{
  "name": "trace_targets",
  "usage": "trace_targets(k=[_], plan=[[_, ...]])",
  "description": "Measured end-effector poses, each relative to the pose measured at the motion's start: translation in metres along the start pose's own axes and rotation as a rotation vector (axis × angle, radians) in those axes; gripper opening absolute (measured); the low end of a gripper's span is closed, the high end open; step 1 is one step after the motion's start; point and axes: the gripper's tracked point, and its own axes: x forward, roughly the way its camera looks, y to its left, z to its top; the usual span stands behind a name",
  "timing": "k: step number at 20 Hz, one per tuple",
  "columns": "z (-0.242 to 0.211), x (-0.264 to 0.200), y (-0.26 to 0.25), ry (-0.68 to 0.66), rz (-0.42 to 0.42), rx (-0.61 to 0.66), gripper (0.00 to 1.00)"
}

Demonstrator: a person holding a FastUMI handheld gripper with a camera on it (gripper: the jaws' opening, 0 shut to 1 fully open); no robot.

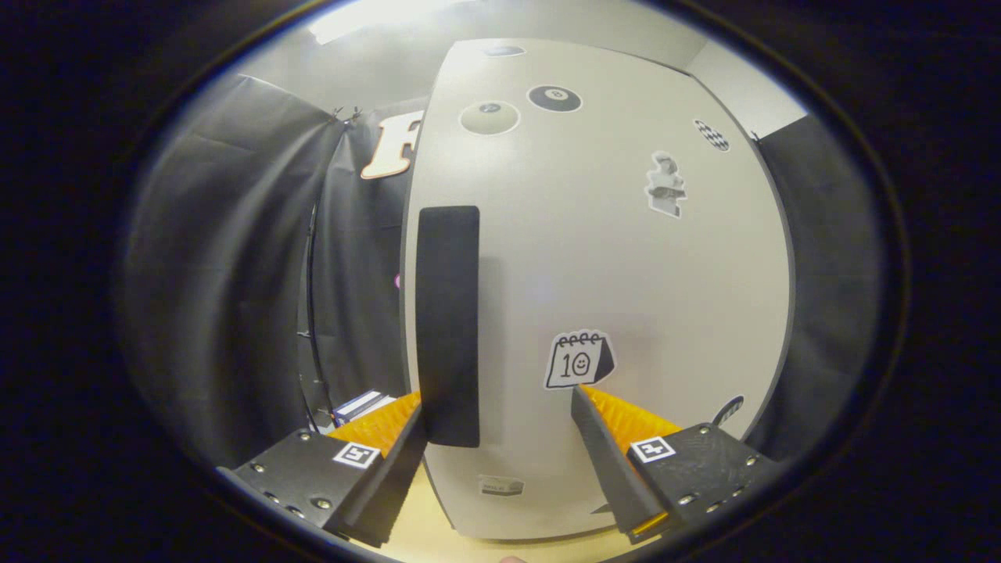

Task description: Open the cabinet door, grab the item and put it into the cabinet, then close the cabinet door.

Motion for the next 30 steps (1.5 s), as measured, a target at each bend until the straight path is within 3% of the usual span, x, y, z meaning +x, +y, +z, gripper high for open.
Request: trace_targets(k=[9,15,21,30], plan=[[-0.001,0.001,0.003,0.008,-0.034,-0.012,1.00],[-0.005,-0.015,0.003,0.059,-0.004,0.023,1.00],[0.017,-0.091,-0.002,0.029,-0.011,0.002,1.00],[0.039,-0.236,-0.046,0.020,-0.114,-0.007,1.00]])
